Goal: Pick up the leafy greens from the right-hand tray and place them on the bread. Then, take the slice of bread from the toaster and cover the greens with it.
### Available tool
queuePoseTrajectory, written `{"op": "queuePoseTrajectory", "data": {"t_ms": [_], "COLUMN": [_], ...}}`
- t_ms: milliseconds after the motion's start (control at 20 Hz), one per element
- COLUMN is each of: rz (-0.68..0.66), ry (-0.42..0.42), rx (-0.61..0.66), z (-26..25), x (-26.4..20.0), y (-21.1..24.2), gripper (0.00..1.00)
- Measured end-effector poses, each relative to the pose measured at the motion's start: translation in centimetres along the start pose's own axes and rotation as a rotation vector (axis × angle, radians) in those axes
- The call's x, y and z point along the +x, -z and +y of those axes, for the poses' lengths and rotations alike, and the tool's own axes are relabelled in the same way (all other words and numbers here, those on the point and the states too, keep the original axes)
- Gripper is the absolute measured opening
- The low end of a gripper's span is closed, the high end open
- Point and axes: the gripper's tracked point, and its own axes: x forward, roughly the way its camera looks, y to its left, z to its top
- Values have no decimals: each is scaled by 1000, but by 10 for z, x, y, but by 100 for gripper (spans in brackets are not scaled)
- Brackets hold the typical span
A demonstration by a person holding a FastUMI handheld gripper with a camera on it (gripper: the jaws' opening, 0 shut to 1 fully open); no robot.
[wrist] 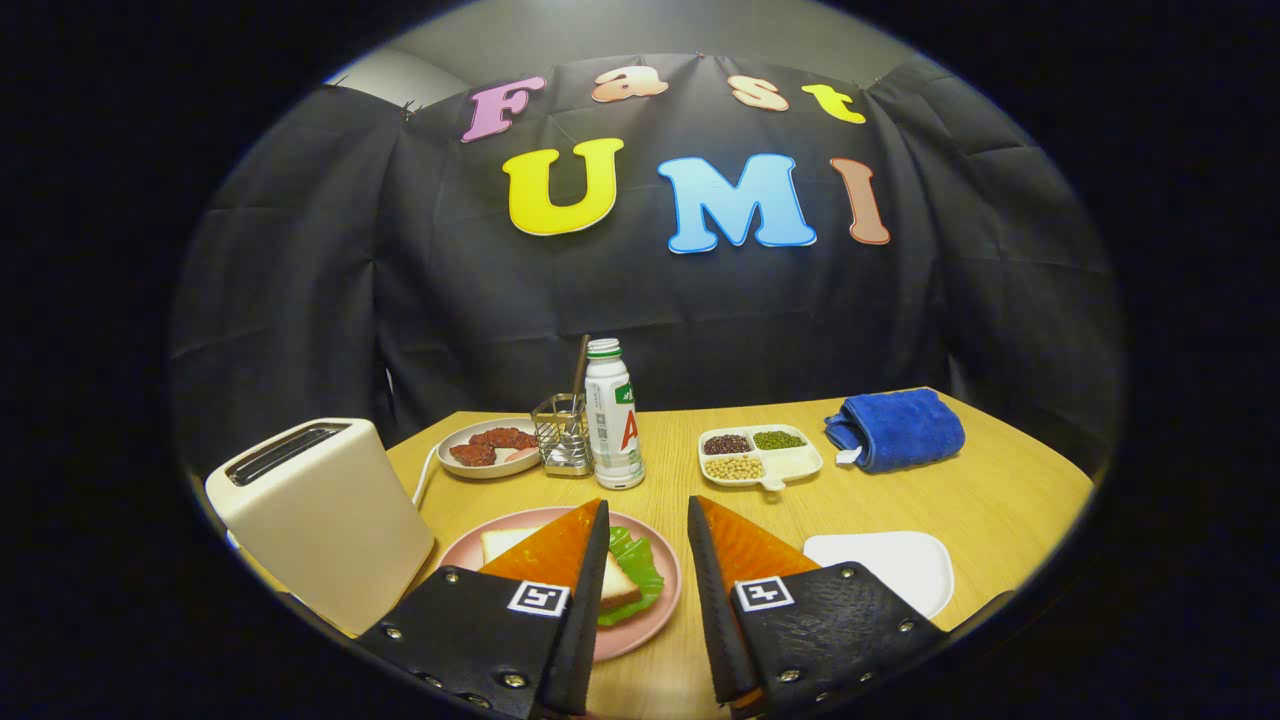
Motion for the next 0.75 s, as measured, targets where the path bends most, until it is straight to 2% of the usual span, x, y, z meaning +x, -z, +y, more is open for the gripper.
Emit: {"op": "queuePoseTrajectory", "data": {"t_ms": [300,500,750], "rz": [-150,-203,-163], "ry": [86,74,34], "rx": [-101,-133,-134], "z": [-77,-117,-170], "x": [-33,-39,-36], "y": [-46,-64,-51], "gripper": [46,46,46]}}
